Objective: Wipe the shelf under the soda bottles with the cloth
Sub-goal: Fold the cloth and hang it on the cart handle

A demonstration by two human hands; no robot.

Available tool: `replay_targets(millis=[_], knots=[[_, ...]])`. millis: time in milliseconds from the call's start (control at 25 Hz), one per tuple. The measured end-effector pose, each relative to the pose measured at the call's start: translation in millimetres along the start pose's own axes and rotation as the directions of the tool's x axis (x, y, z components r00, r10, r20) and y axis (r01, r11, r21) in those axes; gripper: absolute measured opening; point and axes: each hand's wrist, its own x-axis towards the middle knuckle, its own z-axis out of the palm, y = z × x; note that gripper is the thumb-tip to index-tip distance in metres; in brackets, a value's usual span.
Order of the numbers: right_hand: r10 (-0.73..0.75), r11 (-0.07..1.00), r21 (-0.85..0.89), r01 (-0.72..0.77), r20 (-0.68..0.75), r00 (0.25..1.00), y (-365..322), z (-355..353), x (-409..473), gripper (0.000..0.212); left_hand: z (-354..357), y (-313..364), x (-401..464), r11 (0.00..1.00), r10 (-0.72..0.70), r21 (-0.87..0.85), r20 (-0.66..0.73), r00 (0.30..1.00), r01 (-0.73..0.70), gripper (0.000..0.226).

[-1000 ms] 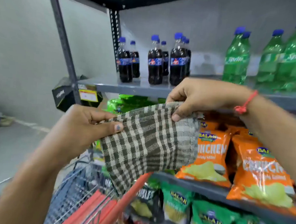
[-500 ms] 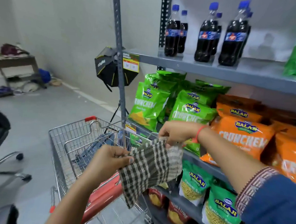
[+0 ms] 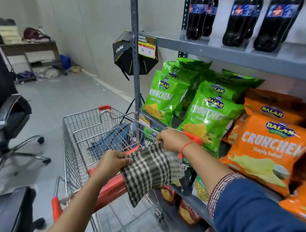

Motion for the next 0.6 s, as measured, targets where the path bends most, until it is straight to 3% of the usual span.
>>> replay_targets(millis=[120, 320, 400, 440, 520, 600], knots=[[0.000, 1.000, -0.015, -0.001, -0.035, 0.999, 1, 9, 1, 0.021, 6, -8, 8, 0.997, -0.020, 0.072, -0.033, 0.999, 0.023, 0.022], [0.009, 0.999, -0.040, -0.010, -0.029, 1.000, 1, 25, 0, 0.015, 18, -10, 6, 0.989, -0.088, 0.119, -0.032, 0.996, 0.092, 0.022], [-0.014, 1.000, -0.007, 0.014, -0.061, 0.998, 4, 24, -4, 0.018, 16, -8, 5, 0.982, -0.078, 0.170, -0.039, 0.996, 0.083, 0.011], [-0.027, 0.999, 0.025, 0.030, -0.099, 0.995, 6, 21, -7, 0.020, 14, -5, 4, 0.967, -0.037, 0.249, -0.077, 0.996, 0.055, 0.010], [-0.060, 0.991, 0.104, 0.079, -0.176, 0.983, 11, 12, -16, 0.022, 10, 1, -8, 0.925, 0.074, 0.379, -0.173, 0.982, -0.003, 0.031], [-0.136, 0.983, 0.098, 0.153, -0.164, 0.977, 19, 6, -28, 0.031, 10, 10, -29, 0.875, 0.165, 0.479, -0.147, 0.975, -0.076, 0.046]])
